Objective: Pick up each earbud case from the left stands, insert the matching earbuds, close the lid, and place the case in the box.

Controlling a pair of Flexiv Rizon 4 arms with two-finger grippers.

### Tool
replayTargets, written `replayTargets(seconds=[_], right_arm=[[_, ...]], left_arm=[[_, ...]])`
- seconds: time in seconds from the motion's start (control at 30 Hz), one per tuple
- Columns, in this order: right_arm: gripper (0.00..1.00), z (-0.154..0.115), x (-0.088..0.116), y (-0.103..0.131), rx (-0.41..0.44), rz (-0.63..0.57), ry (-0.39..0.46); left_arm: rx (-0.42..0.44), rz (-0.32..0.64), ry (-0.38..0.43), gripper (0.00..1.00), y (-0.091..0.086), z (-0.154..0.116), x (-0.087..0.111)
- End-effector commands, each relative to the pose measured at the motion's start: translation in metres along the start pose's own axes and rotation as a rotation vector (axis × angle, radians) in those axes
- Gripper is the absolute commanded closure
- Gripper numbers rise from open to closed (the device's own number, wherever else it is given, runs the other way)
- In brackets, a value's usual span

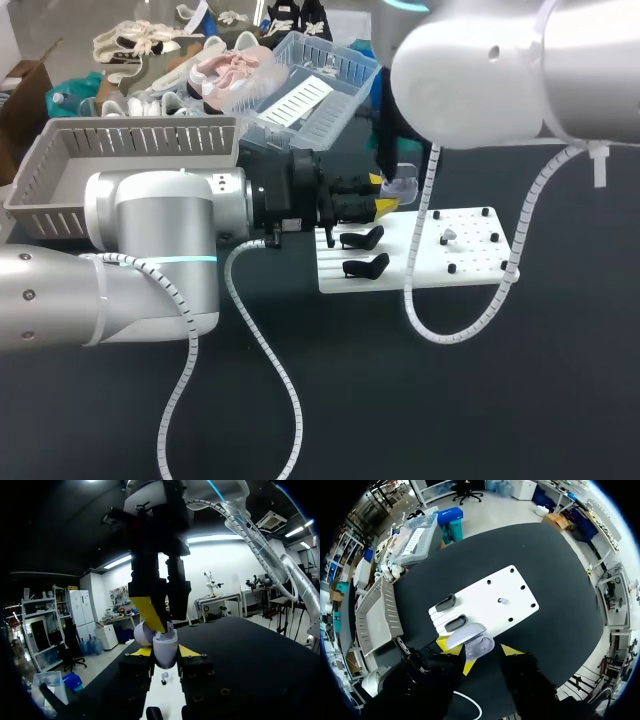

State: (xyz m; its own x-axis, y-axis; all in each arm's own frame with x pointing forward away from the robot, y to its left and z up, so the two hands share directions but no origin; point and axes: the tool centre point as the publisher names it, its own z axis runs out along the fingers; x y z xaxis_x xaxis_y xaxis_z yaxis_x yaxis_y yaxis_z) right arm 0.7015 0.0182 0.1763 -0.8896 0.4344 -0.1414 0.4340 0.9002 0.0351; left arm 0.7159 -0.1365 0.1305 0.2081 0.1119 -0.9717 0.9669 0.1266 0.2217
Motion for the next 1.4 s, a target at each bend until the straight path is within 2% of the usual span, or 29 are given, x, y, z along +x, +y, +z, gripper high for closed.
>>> replayTargets(seconds=[0.03, 0.13, 0.27, 0.4, 0.43, 0.53, 0.67, 1.0, 1.1, 1.17, 1.23, 1.4], right_arm=[[0.55, -0.008, 0.008, -0.004, -0.010, -0.002, -0.021], [0.56, -0.014, 0.018, -0.009, -0.035, -0.038, -0.065], [0.54, -0.019, 0.035, -0.017, -0.082, -0.167, -0.153], [0.57, -0.018, 0.045, -0.032, -0.081, -0.294, -0.203], [0.60, -0.017, 0.047, -0.033, -0.080, -0.314, -0.203], [0.60, -0.009, 0.049, -0.046, -0.048, -0.363, -0.209], [0.57, 0.007, 0.046, -0.063, -0.009, -0.370, -0.182], [0.55, 0.053, 0.033, -0.091, -0.039, -0.421, -0.122], [0.55, 0.067, 0.027, -0.096, -0.073, -0.467, -0.117], [0.55, 0.075, 0.023, -0.099, -0.086, -0.547, -0.139], [0.51, 0.083, 0.018, -0.102, -0.077, -0.567, -0.150], [0.51, 0.102, 0.008, -0.110, -0.079, -0.609, -0.141]], left_arm=[[-0.004, 0.002, -0.003, 1.00, 0.000, 0.001, 0.001], [-0.004, 0.002, -0.003, 1.00, 0.000, 0.001, 0.001], [-0.004, 0.002, -0.003, 1.00, 0.000, 0.001, 0.001], [-0.004, 0.002, -0.003, 1.00, 0.000, 0.001, 0.001], [-0.004, 0.002, -0.003, 1.00, 0.000, 0.001, 0.001], [-0.004, 0.002, -0.003, 1.00, 0.000, 0.001, 0.001], [-0.004, 0.002, -0.003, 1.00, 0.000, 0.001, 0.001], [-0.004, 0.002, -0.003, 1.00, 0.000, 0.001, 0.001], [-0.004, 0.002, -0.003, 1.00, 0.000, 0.001, 0.001], [-0.004, 0.002, -0.003, 1.00, 0.000, 0.001, 0.001], [-0.004, 0.002, -0.003, 1.00, 0.000, 0.001, 0.001], [-0.004, 0.002, -0.003, 1.00, 0.000, 0.001, 0.001]])
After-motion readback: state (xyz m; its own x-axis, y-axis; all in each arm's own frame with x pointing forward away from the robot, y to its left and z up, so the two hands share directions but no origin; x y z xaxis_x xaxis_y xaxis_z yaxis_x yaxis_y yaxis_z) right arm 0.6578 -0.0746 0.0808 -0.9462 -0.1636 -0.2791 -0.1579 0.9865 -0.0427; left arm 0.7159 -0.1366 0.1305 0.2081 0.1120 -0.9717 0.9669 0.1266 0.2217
